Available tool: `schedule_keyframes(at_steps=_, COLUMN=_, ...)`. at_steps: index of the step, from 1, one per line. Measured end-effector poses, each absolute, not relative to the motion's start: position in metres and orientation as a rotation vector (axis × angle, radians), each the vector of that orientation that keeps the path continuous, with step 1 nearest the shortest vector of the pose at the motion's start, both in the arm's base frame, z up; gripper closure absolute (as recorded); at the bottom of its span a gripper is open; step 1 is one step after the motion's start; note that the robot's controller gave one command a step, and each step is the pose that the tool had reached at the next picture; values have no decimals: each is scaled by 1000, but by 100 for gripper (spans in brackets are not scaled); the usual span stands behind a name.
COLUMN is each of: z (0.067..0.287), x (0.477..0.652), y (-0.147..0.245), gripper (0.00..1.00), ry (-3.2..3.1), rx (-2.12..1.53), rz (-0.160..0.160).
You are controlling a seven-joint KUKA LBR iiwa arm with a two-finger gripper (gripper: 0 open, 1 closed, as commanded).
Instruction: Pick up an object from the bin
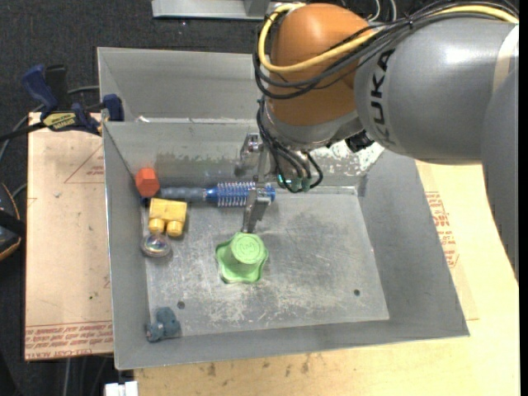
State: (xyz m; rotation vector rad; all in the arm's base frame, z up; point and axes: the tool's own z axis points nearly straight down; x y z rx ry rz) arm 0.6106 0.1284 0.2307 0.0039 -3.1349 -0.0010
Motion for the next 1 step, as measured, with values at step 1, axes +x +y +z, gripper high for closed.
schedule_keyframes(at_steps=1, z=133, x=623, y=99, gripper=0, ry=-3127, rx=459, rz=-9)
